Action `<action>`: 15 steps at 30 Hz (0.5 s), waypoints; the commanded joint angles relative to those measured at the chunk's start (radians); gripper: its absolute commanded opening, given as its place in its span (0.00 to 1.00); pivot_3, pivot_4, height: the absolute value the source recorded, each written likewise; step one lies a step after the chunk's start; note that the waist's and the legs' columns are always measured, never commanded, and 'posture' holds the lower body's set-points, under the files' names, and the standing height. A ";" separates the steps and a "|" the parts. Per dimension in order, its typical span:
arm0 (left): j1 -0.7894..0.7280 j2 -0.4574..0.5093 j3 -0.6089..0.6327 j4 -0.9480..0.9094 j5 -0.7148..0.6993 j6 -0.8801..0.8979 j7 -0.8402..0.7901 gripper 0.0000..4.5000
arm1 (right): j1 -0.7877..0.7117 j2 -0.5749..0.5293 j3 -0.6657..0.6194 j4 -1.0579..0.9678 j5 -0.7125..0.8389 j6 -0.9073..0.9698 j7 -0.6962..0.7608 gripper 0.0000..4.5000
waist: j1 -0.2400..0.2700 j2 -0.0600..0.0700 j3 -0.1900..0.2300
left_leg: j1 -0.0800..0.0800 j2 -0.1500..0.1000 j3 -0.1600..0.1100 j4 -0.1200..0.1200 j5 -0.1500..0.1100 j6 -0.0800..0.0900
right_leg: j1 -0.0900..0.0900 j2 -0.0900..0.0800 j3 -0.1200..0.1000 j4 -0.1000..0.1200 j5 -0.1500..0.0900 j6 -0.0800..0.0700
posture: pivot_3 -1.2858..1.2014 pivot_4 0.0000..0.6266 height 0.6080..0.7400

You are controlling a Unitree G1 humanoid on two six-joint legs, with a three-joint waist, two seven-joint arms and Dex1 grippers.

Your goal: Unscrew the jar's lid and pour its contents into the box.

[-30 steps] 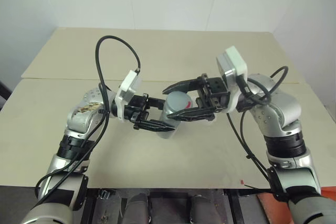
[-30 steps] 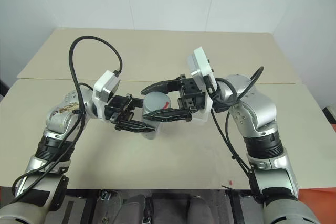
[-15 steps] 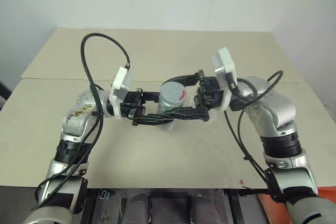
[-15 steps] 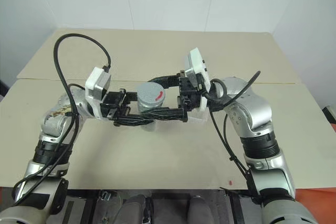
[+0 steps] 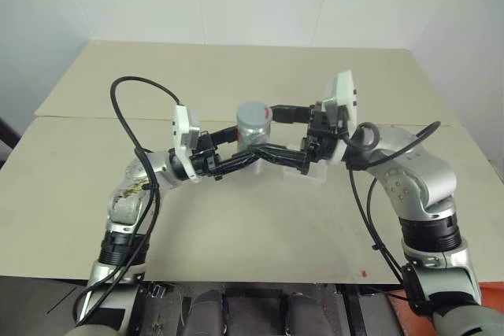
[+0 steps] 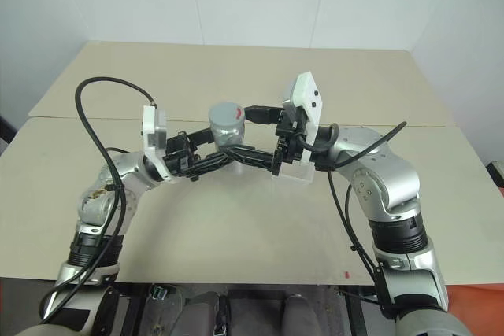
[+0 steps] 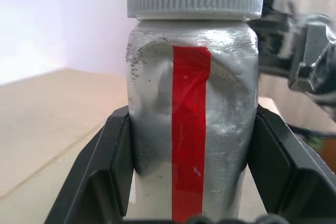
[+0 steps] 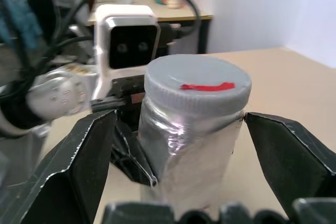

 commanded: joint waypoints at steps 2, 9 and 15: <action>-0.001 -0.066 0.018 -0.022 0.077 -0.047 0.203 0.60 | 0.015 0.040 -0.037 -0.097 -0.001 0.034 -0.141 1.00 | 0.000 0.000 0.000 | 0.000 0.000 0.000 0.000 0.000 0.000 | 0.000 0.000 0.000 0.000 0.000 0.000 | 0.52 0.24 1.00; 0.034 -0.132 -0.039 -0.021 0.218 -0.122 0.362 0.60 | -0.044 0.149 -0.024 -0.082 -0.104 0.090 -0.415 1.00 | -0.002 0.000 0.000 | 0.000 0.000 0.001 0.000 0.000 0.000 | 0.000 0.000 0.000 0.000 0.000 0.000 | 0.52 0.24 1.00; 0.042 -0.135 -0.056 -0.028 0.235 -0.130 0.376 0.60 | -0.091 0.181 -0.021 -0.063 -0.111 0.122 -0.463 1.00 | -0.001 0.000 0.000 | 0.000 0.000 0.003 0.000 0.000 -0.001 | 0.000 0.000 -0.001 0.000 0.000 0.000 | 0.52 0.24 1.00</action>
